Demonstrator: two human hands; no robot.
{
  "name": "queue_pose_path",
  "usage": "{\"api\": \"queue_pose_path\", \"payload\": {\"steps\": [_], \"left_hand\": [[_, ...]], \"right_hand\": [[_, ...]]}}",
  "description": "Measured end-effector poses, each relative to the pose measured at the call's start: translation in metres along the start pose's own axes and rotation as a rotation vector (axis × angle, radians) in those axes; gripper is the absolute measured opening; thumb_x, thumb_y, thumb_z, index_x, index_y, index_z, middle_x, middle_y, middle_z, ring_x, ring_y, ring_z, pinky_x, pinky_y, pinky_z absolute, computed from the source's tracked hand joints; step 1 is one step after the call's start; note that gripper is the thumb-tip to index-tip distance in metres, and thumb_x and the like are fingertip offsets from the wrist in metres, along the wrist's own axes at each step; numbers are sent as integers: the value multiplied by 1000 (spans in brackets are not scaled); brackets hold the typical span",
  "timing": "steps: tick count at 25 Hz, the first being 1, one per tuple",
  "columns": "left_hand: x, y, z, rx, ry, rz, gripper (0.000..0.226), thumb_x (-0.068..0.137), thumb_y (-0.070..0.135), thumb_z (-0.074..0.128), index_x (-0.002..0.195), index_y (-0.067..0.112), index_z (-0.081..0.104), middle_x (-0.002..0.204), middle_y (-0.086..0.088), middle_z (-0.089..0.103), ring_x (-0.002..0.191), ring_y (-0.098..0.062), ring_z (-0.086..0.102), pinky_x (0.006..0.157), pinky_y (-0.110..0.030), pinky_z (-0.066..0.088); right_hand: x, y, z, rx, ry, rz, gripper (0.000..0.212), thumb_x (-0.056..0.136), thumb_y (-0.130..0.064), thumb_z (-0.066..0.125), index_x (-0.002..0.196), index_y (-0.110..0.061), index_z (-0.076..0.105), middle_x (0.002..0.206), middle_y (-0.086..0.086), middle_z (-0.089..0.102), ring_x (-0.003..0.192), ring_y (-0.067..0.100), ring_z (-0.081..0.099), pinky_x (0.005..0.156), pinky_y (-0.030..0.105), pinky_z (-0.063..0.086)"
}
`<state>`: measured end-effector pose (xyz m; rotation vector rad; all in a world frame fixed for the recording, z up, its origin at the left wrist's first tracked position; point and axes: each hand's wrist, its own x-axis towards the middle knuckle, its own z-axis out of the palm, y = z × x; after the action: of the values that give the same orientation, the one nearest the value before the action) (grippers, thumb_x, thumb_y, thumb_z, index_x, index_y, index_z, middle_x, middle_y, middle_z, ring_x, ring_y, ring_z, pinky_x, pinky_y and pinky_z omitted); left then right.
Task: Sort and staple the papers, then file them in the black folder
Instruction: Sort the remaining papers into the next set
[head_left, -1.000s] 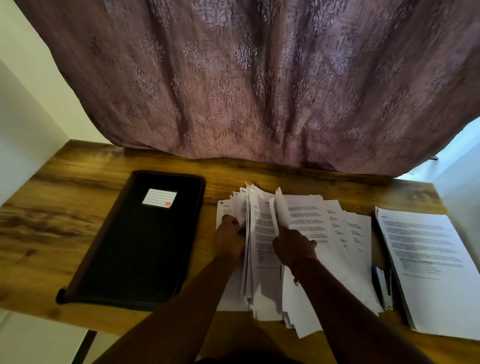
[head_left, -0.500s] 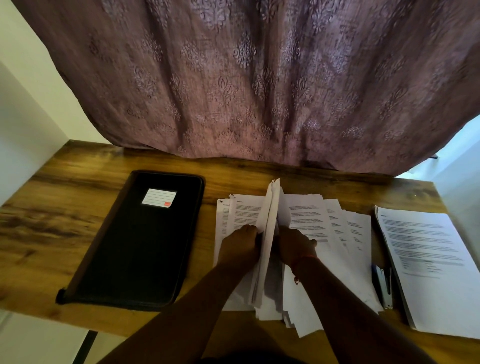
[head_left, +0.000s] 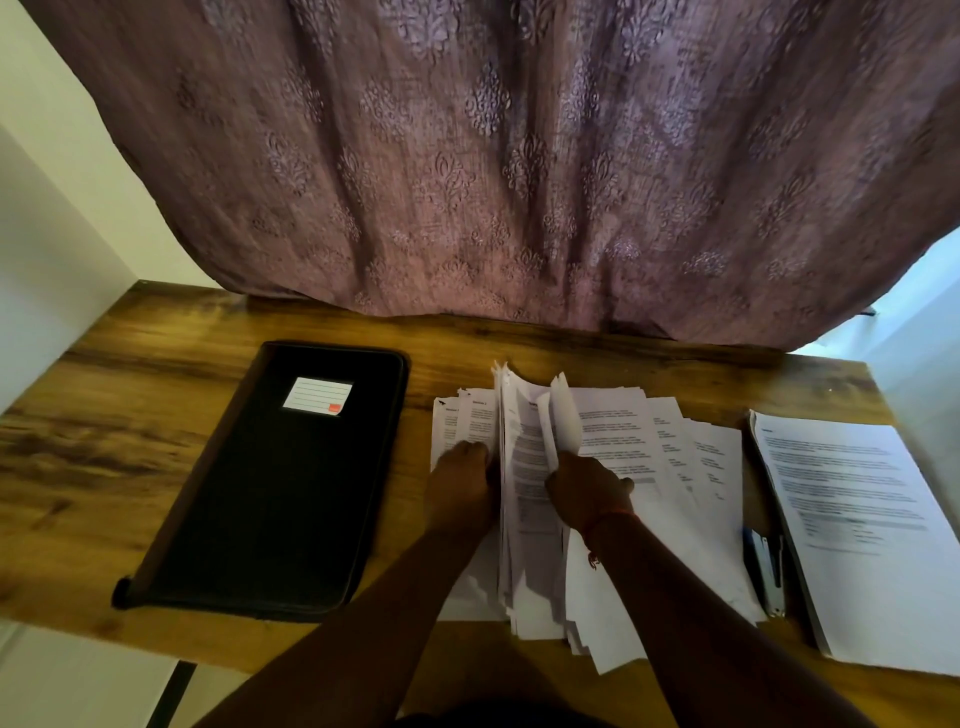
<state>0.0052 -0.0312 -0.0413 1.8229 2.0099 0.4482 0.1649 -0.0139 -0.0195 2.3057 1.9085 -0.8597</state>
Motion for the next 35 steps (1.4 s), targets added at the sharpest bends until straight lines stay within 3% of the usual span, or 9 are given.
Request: {"api": "queue_pose_path", "payload": {"steps": [2,4,10,14,18,23,28,32,35], "left_hand": [[5,-6,4,-11,-8,-130,34,100,41,45,120,16,58,134,-12,49,124,-31,47,101,-45,47],[7,-8,4,-14,-31,-166,38,100,41,46,126,16,56,140,-13,44,128,-33,44,105,-47,45],[-9,15,-3,-80,63,59,24,100,40,49,112,22,60,106,2,66,100,-18,64,83,-29,54],[-10,18,1,-89,87,223,25,99,28,52,116,13,63,104,-7,69,96,-25,69,85,-38,57],[-10,24,-8,-55,35,142,29,102,30,46,122,13,57,115,-7,66,108,-25,64,95,-37,51],[-2,29,-29,-167,60,12,29,102,33,45,125,18,53,125,-4,62,115,-24,60,96,-36,50],[-7,51,-80,-123,339,113,33,104,34,42,128,16,55,116,-4,65,98,-19,65,78,-24,48],[-19,88,-136,-253,366,254,35,101,22,49,136,20,48,132,-2,59,113,-22,62,91,-34,55],[-31,104,-158,-494,486,329,39,103,18,47,141,23,44,135,2,58,119,-13,58,97,-26,51]], "right_hand": [[-1,0,-1,4,3,-9,27,97,-34,41,119,-28,55,115,3,63,115,30,57,109,57,28],[-1,1,0,13,4,-13,28,97,-33,40,121,-29,54,116,2,63,116,30,56,109,56,27],[4,4,4,-16,6,-25,24,96,-35,45,115,-28,57,112,2,65,111,30,59,106,59,31],[4,7,6,-58,11,-41,24,96,-35,54,119,-28,58,118,2,65,117,29,57,109,60,29],[5,5,0,-50,-3,-27,26,97,-36,49,118,-25,57,119,5,63,117,31,56,108,60,31],[19,5,-9,24,-33,-21,27,93,-37,50,113,-22,60,111,5,66,103,29,62,96,51,47],[21,5,-17,-37,-74,-24,31,94,-36,52,120,-20,59,112,6,66,105,28,62,97,46,49],[14,6,-22,74,-164,-60,34,96,-37,53,126,-22,53,114,6,63,107,24,60,98,41,49],[8,14,-29,161,-164,-122,33,96,-37,54,125,-22,53,114,4,63,110,24,60,100,40,48]]}}
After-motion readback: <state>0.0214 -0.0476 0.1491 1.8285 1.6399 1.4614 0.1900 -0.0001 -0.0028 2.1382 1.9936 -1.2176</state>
